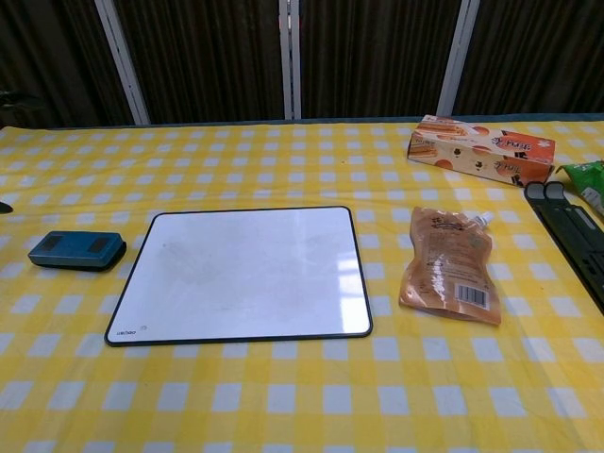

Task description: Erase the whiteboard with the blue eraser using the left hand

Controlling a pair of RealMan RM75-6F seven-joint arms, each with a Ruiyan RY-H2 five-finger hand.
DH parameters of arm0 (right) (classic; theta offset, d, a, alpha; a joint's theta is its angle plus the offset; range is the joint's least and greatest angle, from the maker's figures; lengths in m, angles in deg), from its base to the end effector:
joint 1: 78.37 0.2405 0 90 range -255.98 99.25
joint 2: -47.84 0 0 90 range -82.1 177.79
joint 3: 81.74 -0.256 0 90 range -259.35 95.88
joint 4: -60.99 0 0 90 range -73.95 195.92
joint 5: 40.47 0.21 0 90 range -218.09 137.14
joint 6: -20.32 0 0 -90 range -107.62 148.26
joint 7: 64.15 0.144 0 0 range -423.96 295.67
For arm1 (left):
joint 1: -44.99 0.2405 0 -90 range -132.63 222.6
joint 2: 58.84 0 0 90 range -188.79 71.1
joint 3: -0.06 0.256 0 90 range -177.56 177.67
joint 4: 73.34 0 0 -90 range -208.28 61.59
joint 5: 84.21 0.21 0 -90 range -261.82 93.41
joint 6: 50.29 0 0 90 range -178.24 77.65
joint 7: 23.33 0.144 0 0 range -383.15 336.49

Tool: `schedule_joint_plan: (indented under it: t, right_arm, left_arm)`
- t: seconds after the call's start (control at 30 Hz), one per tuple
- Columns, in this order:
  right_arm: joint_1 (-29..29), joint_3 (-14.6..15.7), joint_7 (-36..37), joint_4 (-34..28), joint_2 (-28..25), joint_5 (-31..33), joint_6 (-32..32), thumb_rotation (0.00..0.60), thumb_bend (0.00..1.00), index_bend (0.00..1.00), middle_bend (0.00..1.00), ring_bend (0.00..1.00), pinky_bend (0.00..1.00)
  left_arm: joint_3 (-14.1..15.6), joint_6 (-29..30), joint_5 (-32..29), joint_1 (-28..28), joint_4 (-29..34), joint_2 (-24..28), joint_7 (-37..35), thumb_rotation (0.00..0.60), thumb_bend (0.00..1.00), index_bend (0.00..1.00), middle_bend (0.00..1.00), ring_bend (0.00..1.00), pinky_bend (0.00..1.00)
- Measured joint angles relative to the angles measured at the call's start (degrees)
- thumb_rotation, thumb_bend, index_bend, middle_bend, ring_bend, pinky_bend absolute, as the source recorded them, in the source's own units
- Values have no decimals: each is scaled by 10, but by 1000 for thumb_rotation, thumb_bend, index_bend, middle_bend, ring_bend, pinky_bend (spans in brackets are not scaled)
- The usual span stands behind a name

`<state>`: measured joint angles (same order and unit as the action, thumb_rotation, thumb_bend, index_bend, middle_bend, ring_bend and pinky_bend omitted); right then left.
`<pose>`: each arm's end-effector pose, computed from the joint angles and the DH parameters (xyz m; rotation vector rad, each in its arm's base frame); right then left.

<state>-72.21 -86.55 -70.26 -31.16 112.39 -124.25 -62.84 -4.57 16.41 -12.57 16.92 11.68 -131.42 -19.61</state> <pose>-0.3106 -0.1952 0.1595 1.3970 -0.8295 0.8324 -0.2675 0.3085 0.0967 -1.5831 -0.9505 -0.8813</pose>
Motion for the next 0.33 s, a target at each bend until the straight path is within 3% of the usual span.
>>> schedule_joint_plan:
  t: [0.17,0.33]
  right_arm:
    - [0,1,4,-2,-2,-5,-2,600,0,0,0,0,0]
    - [0,1,5,-2,-3,-8,-5,600,0,0,0,0,0]
  left_arm:
    - [2,86,-26,60,93,39,77,600,0,0,0,0,0]
    - [12,131,-14,96,129,53,97,600,0,0,0,0,0]
